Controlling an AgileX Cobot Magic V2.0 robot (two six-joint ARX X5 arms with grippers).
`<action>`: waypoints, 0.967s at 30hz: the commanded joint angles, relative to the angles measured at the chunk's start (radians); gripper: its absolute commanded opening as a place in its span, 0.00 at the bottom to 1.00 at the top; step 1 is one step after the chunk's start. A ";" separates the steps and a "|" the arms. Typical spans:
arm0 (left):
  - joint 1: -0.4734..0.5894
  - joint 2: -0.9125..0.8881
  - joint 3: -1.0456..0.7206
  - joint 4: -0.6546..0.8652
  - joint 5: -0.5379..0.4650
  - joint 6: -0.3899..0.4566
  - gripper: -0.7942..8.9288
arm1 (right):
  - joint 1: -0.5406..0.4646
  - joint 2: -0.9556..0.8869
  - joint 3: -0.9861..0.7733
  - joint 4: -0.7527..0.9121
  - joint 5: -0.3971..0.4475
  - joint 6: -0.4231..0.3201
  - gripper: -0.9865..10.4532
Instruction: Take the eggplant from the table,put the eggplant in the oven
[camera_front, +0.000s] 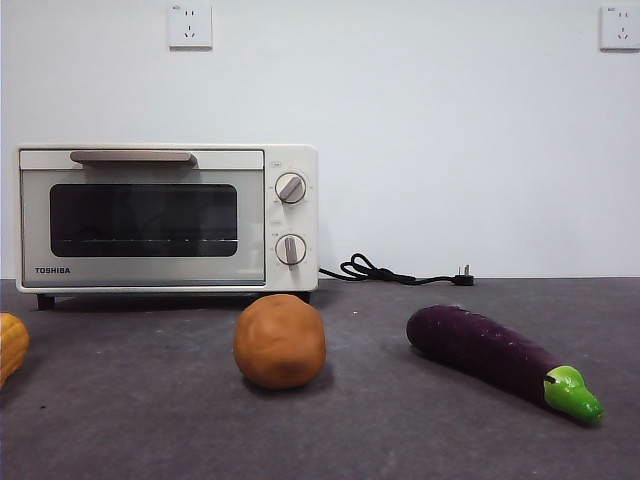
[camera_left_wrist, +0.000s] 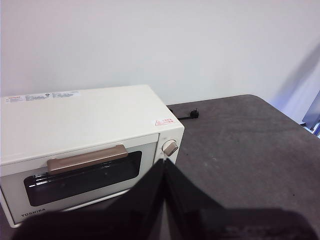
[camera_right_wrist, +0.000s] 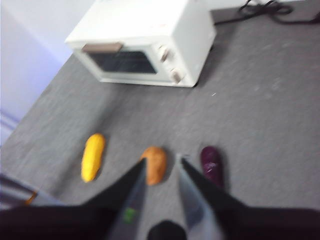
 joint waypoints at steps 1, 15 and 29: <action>-0.003 0.006 0.002 0.003 0.004 0.014 0.08 | 0.025 0.008 0.002 -0.028 -0.020 -0.015 0.47; -0.003 0.057 0.002 -0.016 0.004 0.055 0.08 | 0.132 0.045 0.002 -0.116 -0.022 -0.034 0.62; 0.018 0.240 0.003 0.099 0.003 0.111 0.08 | 0.195 0.047 0.002 -0.164 -0.021 -0.040 0.62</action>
